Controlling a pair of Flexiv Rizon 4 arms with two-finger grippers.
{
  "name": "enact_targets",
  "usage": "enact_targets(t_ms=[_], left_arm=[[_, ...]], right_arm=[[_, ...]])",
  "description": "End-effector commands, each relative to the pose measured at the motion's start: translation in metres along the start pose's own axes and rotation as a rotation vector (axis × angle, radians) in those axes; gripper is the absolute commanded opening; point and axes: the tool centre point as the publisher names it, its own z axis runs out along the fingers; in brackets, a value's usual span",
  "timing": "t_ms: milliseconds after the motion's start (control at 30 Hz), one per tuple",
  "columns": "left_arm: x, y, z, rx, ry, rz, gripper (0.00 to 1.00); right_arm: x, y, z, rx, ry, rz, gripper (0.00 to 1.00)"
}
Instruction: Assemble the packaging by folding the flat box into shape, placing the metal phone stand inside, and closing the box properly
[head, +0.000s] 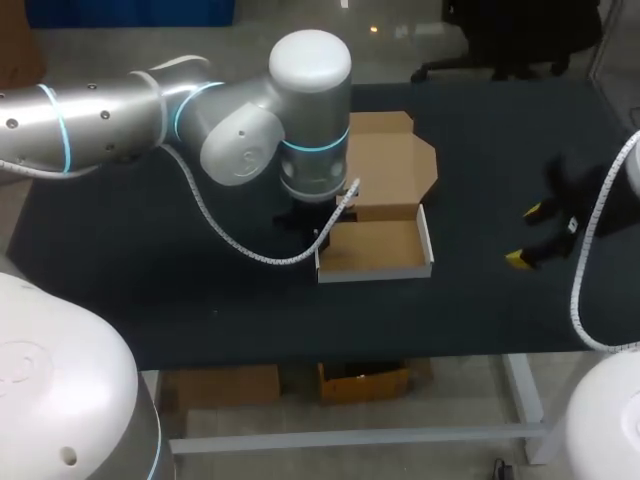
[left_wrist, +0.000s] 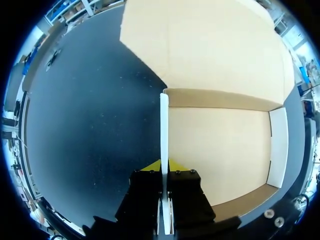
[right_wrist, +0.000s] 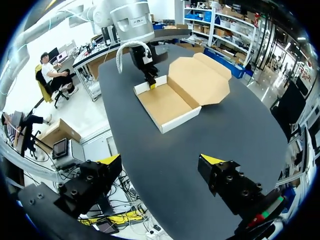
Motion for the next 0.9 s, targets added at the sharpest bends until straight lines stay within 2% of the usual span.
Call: enact_targets(t_ms=[33, 567, 900], left_arm=[[0.0, 0.0, -0.001, -0.003, -0.003, 0.007, 0.0], [-0.001, -0.001, -0.001, -0.019, -0.013, 0.037, 0.0], [0.001, -0.002, -0.001, -0.024, -0.025, 0.041, 0.0]], right_arm=[[0.001, -0.007, -0.013, -0.02, 0.179, -0.009, 1.0], [0.012, -0.02, -0.019, 0.006, 0.155, -0.082, 1.0], [0.016, -0.026, -0.025, -0.03, 0.131, -0.098, 1.0]])
